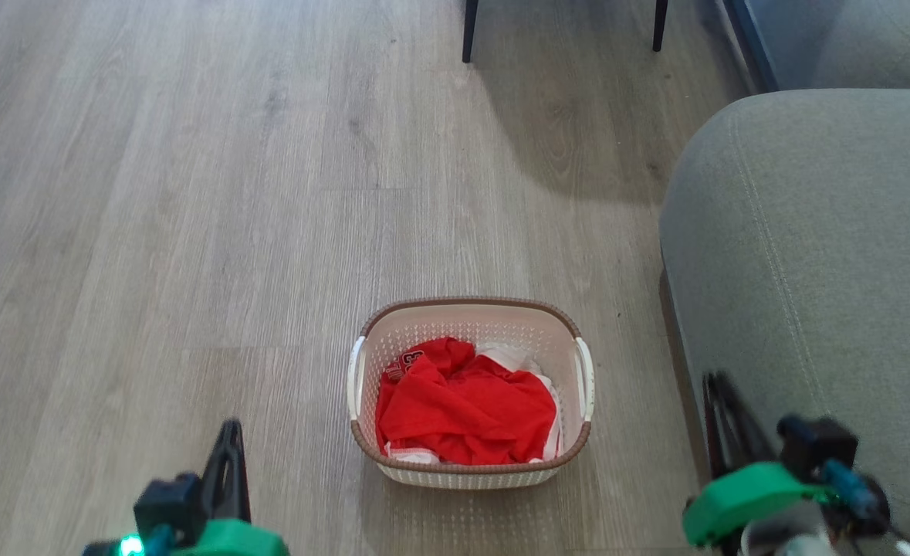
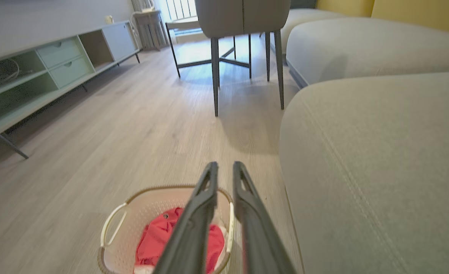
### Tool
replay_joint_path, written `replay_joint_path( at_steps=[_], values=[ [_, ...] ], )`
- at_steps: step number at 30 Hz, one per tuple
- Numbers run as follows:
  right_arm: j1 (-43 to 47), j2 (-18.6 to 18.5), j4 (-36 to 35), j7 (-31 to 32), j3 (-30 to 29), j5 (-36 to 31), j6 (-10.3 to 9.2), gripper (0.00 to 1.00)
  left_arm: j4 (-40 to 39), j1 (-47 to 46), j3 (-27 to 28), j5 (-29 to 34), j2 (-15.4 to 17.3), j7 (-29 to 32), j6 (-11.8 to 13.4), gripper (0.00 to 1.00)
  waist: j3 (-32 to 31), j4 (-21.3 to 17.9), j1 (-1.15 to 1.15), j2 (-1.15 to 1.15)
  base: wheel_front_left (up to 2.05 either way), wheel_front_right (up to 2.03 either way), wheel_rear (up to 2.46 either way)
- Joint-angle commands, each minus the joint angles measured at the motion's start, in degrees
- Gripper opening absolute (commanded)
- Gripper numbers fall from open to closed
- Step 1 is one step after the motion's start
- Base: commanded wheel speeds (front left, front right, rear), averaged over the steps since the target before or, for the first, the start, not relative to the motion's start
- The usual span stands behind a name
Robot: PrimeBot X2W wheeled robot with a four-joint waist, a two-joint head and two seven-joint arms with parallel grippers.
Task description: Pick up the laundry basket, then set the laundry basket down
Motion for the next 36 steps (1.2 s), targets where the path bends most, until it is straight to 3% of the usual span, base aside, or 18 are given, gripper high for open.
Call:
replay_joint_path(
  at_steps=[1, 36],
  values=[
    [0.21, 0.03, 0.26, 0.05, -0.01, 0.34, 0.00, 0.00, 0.28, 0.05, 0.01, -0.36, 0.00, 0.04, -0.04, 0.00, 0.00, -0.02, 0.00, 0.00, 0.00, 0.00, 0.00],
    [-1.86, -1.06, 0.50, 4.76, -2.09, 22.70, -0.02, 0.00, 1.40, -4.01, 2.34, -24.28, 0.94, 4.79, -2.91, 0.00, 0.00, -1.05, 0.00, 0.00, 0.00, 0.00, 0.00]
  ],
)
